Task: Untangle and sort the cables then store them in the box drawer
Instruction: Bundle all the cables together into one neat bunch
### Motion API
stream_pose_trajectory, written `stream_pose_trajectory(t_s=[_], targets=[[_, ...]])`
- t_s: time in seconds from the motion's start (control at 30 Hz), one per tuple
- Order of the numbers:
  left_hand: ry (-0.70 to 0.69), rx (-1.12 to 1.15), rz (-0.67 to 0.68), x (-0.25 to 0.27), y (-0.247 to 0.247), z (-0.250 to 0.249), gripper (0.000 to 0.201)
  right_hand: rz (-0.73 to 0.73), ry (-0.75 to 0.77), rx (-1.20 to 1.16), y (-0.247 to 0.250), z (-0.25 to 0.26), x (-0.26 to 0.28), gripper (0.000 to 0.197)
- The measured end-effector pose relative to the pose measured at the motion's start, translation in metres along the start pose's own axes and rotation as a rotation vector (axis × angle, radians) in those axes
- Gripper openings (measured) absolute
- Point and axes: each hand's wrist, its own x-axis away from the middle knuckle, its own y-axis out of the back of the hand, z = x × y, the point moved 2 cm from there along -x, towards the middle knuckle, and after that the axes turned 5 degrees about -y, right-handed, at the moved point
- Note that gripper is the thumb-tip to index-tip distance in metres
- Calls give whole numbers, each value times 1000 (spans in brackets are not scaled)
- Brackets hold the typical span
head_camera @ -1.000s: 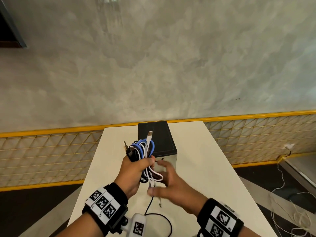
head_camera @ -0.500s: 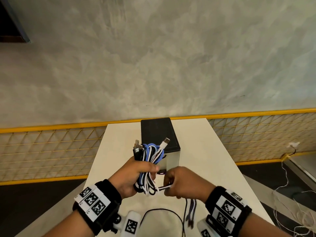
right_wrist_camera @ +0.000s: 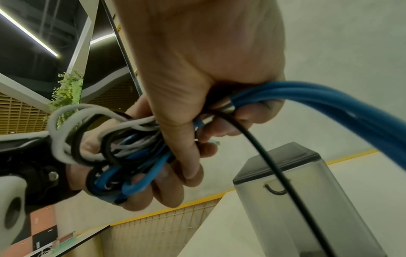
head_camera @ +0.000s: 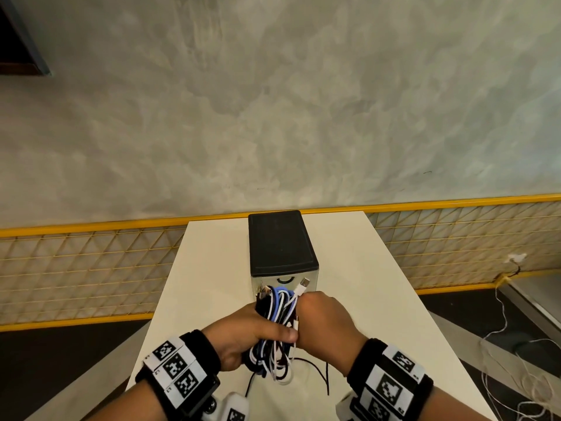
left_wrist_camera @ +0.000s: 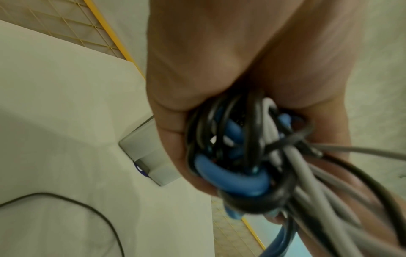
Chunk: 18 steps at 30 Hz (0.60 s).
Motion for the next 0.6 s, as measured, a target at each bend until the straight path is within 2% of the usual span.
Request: stream_pose_trajectory(t_s=[0.07,0.17,0.37,0.5,0.6], targets=[[-16,17,12,0,-3,3,50,2,26,-11,-7,0,-3,12],[-30,-14,27,0,-8,5,50,-28,47,-23,-15,-1,-5,12],[-50,38,-13,-2,-3,13,50,28,124,-200,-12,-3,-11,3],[-100,-28,-57,-4,-1,11,36,102,248,-371,-8,-6,-14,26],[-123,-41,-78,-5,-1,5,33,136,267,-436,-4,-11,-17,38]])
